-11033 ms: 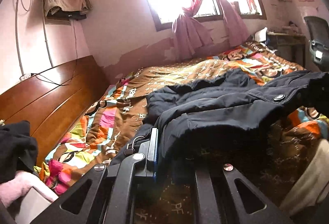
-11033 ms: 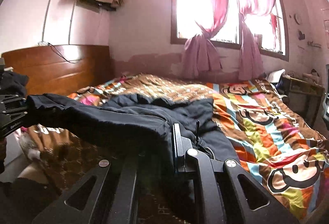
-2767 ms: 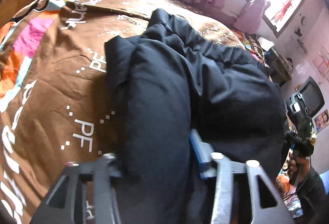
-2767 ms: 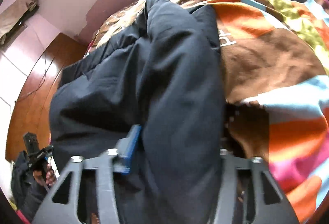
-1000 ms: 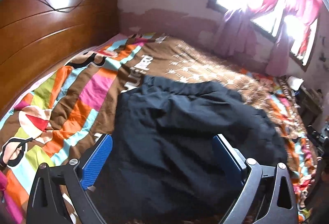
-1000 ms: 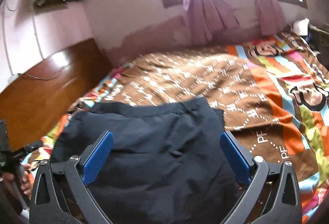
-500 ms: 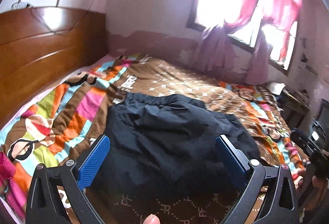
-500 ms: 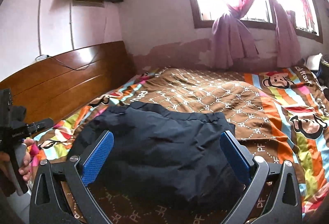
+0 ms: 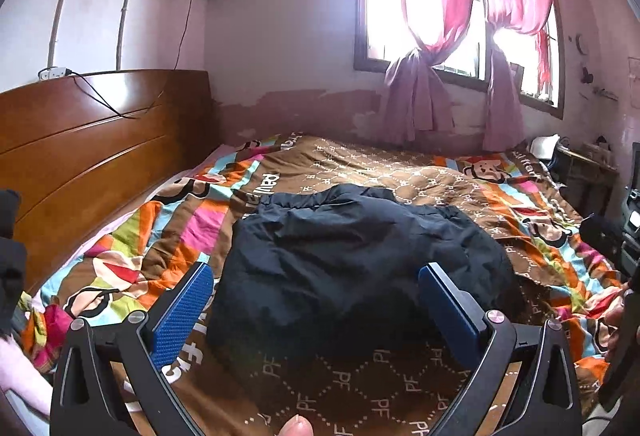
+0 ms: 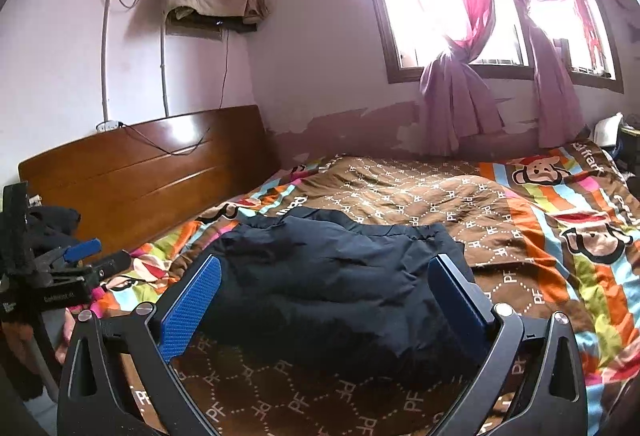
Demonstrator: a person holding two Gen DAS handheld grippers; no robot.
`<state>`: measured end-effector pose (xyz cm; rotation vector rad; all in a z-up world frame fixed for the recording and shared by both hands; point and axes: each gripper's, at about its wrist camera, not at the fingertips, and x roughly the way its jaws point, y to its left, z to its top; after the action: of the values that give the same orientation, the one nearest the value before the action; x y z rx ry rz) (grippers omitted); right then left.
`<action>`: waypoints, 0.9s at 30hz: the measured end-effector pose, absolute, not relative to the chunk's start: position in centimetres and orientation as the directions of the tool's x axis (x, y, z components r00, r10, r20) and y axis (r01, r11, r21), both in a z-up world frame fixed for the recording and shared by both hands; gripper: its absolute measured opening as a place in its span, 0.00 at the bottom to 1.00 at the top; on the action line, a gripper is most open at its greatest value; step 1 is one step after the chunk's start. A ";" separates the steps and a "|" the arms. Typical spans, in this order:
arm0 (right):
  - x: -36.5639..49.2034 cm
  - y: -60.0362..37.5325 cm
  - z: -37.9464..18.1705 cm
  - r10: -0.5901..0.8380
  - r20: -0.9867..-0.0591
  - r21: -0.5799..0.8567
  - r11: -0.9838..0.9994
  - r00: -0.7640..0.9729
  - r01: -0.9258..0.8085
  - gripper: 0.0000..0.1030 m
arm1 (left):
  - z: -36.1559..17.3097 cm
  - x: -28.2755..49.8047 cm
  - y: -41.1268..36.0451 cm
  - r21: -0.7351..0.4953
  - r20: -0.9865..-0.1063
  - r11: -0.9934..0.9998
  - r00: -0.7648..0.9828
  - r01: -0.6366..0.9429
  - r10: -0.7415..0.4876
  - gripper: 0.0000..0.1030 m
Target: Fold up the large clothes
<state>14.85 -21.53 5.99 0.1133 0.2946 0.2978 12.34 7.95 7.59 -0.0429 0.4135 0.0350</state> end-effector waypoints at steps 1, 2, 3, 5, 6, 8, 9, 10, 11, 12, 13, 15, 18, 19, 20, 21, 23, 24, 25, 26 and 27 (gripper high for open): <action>14.6 -21.4 5.9 0.304 -0.268 0.156 0.950 0.914 -0.271 0.99 | 7.6 11.9 7.8 -0.034 -0.392 0.998 0.919 -0.044 0.027 1.00; 14.3 -21.3 5.8 0.302 -0.267 0.157 0.951 0.915 -0.268 0.99 | 7.7 11.5 7.7 -0.028 -0.380 0.998 0.924 -0.048 0.034 1.00; 13.9 -21.2 5.6 0.301 -0.267 0.153 0.951 0.916 -0.268 0.99 | 7.8 10.9 7.6 -0.021 -0.368 0.998 0.929 -0.052 0.041 1.00; 13.2 -21.0 5.3 0.300 -0.266 0.141 0.952 0.916 -0.270 0.99 | 8.0 10.1 7.6 -0.018 -0.357 0.998 0.933 -0.060 0.049 1.00; 13.0 -20.8 5.2 0.301 -0.265 0.138 0.952 0.916 -0.273 0.99 | 8.0 9.9 7.6 -0.023 -0.355 0.998 0.934 -0.061 0.049 1.00; 12.3 -20.6 5.0 0.306 -0.263 0.137 0.951 0.915 -0.278 0.99 | 7.9 9.3 7.7 -0.032 -0.355 0.997 0.933 -0.068 0.052 1.00; 12.0 -20.6 4.9 0.311 -0.261 0.143 0.949 0.914 -0.282 0.99 | 7.8 9.1 7.7 -0.034 -0.359 0.997 0.932 -0.070 0.054 1.00; 11.6 -20.5 4.8 0.317 -0.260 0.148 0.947 0.912 -0.287 0.99 | 7.6 8.9 7.8 -0.032 -0.365 0.997 0.929 -0.073 0.056 1.00; 11.5 -20.4 4.7 0.320 -0.262 0.150 0.946 0.911 -0.289 0.99 | 7.4 8.6 7.9 -0.028 -0.371 0.997 0.927 -0.073 0.058 1.00; 11.2 -20.3 4.5 0.319 -0.261 0.152 0.946 0.911 -0.288 0.99 | 7.2 8.3 7.9 -0.023 -0.372 0.997 0.926 -0.076 0.062 1.00; 10.8 -20.3 4.4 0.317 -0.260 0.153 0.946 0.912 -0.285 0.99 | 7.1 8.1 8.0 -0.018 -0.373 0.996 0.925 -0.082 0.069 1.00; 10.3 -20.2 4.1 0.317 -0.260 0.158 0.946 0.912 -0.284 0.99 | 6.8 7.3 8.2 -0.010 -0.370 0.996 0.926 -0.087 0.077 1.00; 9.4 -19.9 3.5 0.310 -0.262 0.161 0.948 0.914 -0.275 0.99 | 6.5 6.2 8.6 -0.008 -0.361 0.995 0.928 -0.103 0.094 1.00; 9.1 -19.9 3.3 0.310 -0.264 0.163 0.948 0.914 -0.274 0.99 | 6.5 5.8 8.7 -0.010 -0.360 0.994 0.928 -0.106 0.096 1.00; 8.7 -19.8 3.1 0.308 -0.265 0.165 0.948 0.914 -0.272 0.99 | 6.3 5.4 8.9 -0.013 -0.357 0.994 0.929 -0.112 0.100 1.00; 8.4 -19.8 2.8 0.305 -0.265 0.165 0.949 0.915 -0.269 0.99 | 6.2 5.0 9.0 -0.016 -0.356 0.993 0.929 -0.116 0.103 1.00; 7.8 -19.6 2.4 0.306 -0.267 0.163 0.949 0.914 -0.270 0.99 | 6.0 4.3 9.1 -0.017 -0.353 0.992 0.929 -0.121 0.107 1.00; 7.6 -19.5 2.3 0.304 -0.269 0.160 0.950 0.914 -0.269 0.99 | 5.9 3.9 9.3 -0.016 -0.348 0.991 0.930 -0.129 0.116 1.00; 7.3 -19.4 2.0 0.302 -0.272 0.158 0.951 0.914 -0.267 0.99 | 5.8 3.7 9.3 -0.016 -0.344 0.991 0.931 -0.136 0.122 1.00; 7.1 -19.4 1.9 0.303 -0.273 0.157 0.950 0.913 -0.268 0.99 | 5.7 3.4 9.4 -0.017 -0.343 0.990 0.931 -0.138 0.124 1.00; 6.9 -19.3 1.7 0.303 -0.274 0.158 0.950 0.913 -0.269 0.99 | 5.5 3.3 9.5 -0.017 -0.352 0.990 0.928 -0.137 0.122 1.00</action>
<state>6.85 -19.32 1.68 0.1176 0.3001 0.2954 3.27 9.55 5.48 -0.0411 0.3576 0.1325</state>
